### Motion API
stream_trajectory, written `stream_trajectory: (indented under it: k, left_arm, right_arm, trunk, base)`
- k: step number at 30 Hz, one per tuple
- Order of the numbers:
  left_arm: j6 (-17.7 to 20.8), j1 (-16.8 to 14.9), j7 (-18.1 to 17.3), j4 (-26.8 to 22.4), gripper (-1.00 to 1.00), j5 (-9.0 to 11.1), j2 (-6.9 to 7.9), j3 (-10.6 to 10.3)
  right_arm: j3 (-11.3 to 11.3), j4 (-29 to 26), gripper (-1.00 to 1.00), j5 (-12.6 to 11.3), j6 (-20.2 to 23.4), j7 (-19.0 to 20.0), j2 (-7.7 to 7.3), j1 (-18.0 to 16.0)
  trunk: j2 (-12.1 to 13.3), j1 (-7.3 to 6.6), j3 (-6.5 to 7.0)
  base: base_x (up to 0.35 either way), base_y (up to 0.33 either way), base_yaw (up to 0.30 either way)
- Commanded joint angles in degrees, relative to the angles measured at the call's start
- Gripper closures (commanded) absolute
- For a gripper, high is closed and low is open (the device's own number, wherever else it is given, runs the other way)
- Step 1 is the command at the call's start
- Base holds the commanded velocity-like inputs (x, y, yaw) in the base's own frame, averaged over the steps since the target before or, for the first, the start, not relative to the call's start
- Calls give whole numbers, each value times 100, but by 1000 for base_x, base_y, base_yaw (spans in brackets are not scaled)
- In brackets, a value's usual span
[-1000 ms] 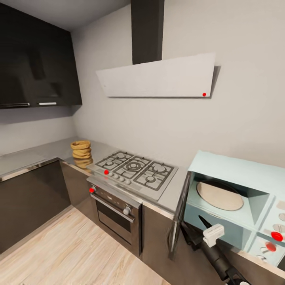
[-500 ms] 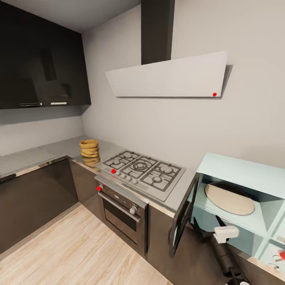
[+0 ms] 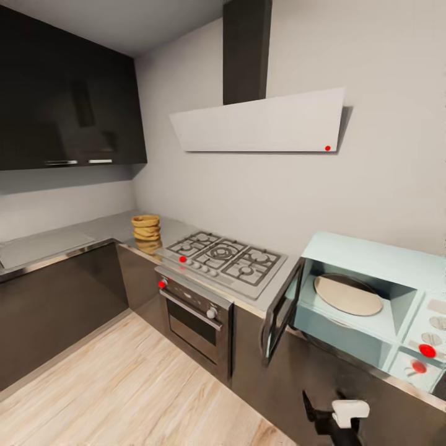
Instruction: In the kitchen, take the popcorn bag from the countertop, put it into the microwave, and heat it until the popcorn is cooked so the cooked popcorn ends up inside the bag.
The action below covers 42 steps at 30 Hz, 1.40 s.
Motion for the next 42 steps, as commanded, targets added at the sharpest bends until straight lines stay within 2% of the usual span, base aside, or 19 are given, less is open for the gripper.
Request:
stream_trajectory:
  k: [1, 5, 7, 10, 13, 24, 28, 42]
  left_arm:
    - [29, 1, 3, -22, -100, -1, 12, 25]
    - [25, 1, 9, -31, -100, -1, 85, 26]
    - [22, 1, 9, -36, -100, 5, 106, 26]
    - [13, 1, 7, -38, -100, 8, 127, 26]
    - [11, 1, 1, -41, -100, 8, 130, 26]
    - [27, 1, 0, -38, -100, 2, 146, 6]
    - [35, 1, 0, -38, -100, 0, 242, -11]
    - [37, 1, 0, -35, -100, -1, 228, -18]
  right_arm:
    - [-17, 466, -100, 15, -18, 37, 2, -7]
    - [-4, 2417, -100, 21, -21, 36, -4, -4]
    - [1, 3120, -100, 24, -23, 27, -12, -3]
    - [13, 4647, -100, 26, -2, -217, -24, -1]
    - [23, 5344, -100, 26, 38, -297, -26, 0]
    - [4, 5478, -100, 2, 100, -306, -119, -2]
    - [-2, 5480, -100, 0, 82, -322, -121, -2]
    - [-5, 5480, -100, 0, 68, -325, -115, 0]
  trunk:
    - [-11, 0, -10]
    - [-11, 0, -10]
    - [-11, 0, -10]
    - [-11, 0, -10]
    - [-11, 0, -10]
    - [-11, 0, -10]
    - [-11, 0, -10]
    - [-11, 0, -10]
  base:
    - [-236, 150, 0]
    - [-181, 170, 0]
    - [-135, 188, 0]
    - [-39, 72, 0]
    - [-7, 12, 0]
    - [0, 23, 0]
    - [0, 259, 47]
    - [0, 302, 233]
